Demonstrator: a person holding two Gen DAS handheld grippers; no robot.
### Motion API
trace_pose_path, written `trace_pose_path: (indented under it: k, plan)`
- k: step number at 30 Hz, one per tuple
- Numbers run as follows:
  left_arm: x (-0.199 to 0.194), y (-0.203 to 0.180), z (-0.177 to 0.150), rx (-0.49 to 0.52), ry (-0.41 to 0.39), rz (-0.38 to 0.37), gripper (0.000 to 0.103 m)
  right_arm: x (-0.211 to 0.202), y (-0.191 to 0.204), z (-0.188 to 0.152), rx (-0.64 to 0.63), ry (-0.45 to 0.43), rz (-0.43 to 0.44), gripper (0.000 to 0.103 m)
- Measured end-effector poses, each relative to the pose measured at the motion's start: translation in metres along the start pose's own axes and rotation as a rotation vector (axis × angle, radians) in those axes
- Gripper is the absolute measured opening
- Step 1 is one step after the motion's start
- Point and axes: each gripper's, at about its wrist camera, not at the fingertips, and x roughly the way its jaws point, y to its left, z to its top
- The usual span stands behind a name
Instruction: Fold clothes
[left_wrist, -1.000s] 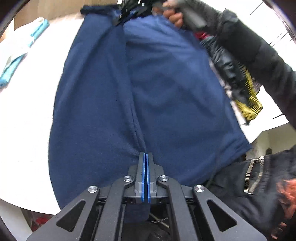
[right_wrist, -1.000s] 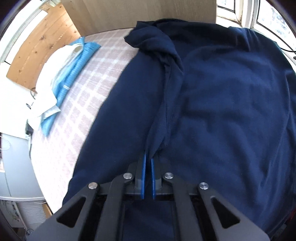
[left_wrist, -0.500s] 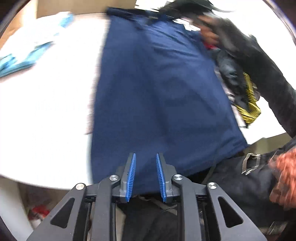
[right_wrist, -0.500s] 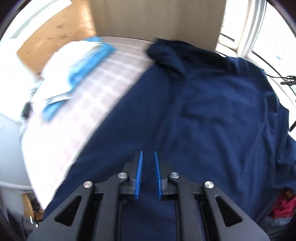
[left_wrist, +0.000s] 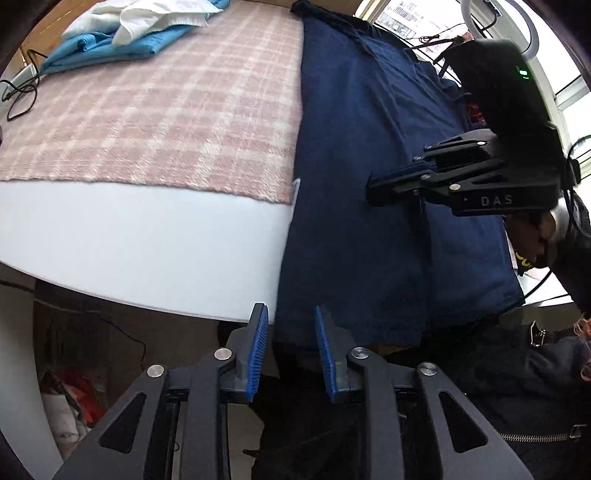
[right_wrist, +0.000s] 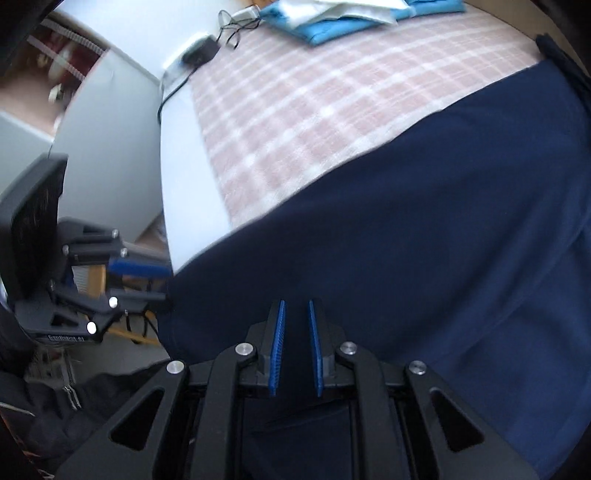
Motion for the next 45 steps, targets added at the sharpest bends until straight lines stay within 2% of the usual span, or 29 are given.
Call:
trace_pose_path:
  k: [1,2,3,4,6,9,11,13,15,18,22,23,28,31,35,38,41,45]
  plan:
    - [0.002,-0.002,0.0,0.005,0.001,0.002,0.025,0.001,-0.002,-0.006,0.003,0.014,0.01,0.014]
    - [0.002,-0.005,-0.001,0.017,-0.005,0.013,0.02,0.001,-0.001,-0.012,0.011,0.026,0.022,0.013]
    - [0.002,-0.008,-0.001,0.031,-0.006,0.029,0.008,0.0,-0.003,-0.003,0.022,0.032,0.031,0.013]
    - [0.003,-0.011,-0.002,0.045,-0.006,0.044,0.006,-0.004,-0.011,0.026,0.037,0.019,0.035,0.013]
    - [-0.002,-0.017,-0.004,0.061,-0.025,0.043,0.005,-0.019,-0.025,0.045,0.066,-0.036,0.024,0.013]
    - [-0.015,-0.024,-0.008,0.064,-0.063,0.05,0.005,-0.03,-0.053,0.083,0.104,-0.1,-0.085,0.013]
    - [-0.024,-0.027,-0.008,0.067,-0.084,0.061,0.005,-0.022,-0.064,0.106,0.105,-0.093,-0.136,0.013]
    - [-0.031,-0.029,-0.008,0.067,-0.102,0.064,0.005,-0.003,-0.067,0.122,0.097,-0.038,-0.15,0.011]
    - [-0.035,-0.028,-0.009,0.071,-0.117,0.061,0.005,0.009,-0.076,0.124,0.091,0.014,-0.148,0.01]
    - [-0.026,-0.026,-0.012,0.069,-0.103,0.052,0.005,0.019,-0.072,0.126,0.09,-0.04,-0.15,0.009]
    - [-0.001,-0.017,-0.01,0.029,-0.021,0.105,0.006,0.02,-0.069,0.13,0.085,-0.054,-0.169,0.009]
    - [-0.005,-0.015,-0.011,0.025,-0.022,0.111,0.006,0.016,-0.069,0.129,0.09,-0.054,-0.161,0.009]
    - [-0.028,-0.007,-0.014,0.017,-0.041,0.148,0.006,-0.004,-0.047,0.093,0.1,-0.073,-0.045,0.01]
    - [-0.034,-0.011,-0.011,0.025,-0.061,0.153,0.006,-0.008,-0.031,0.059,0.056,-0.036,0.007,0.01]
    - [-0.031,-0.022,-0.004,0.064,-0.071,0.154,0.006,0.014,0.007,0.006,0.065,0.036,0.044,0.01]
    - [-0.03,-0.037,-0.001,0.103,-0.079,0.118,0.006,0.016,0.01,-0.037,0.129,0.074,0.096,0.01]
    - [-0.014,-0.073,-0.001,0.189,-0.066,0.052,0.013,-0.008,-0.008,-0.077,0.263,0.006,0.09,0.01]
    - [0.012,-0.101,0.006,0.311,-0.023,0.03,0.015,-0.026,-0.023,-0.135,0.39,0.006,0.067,0.01]
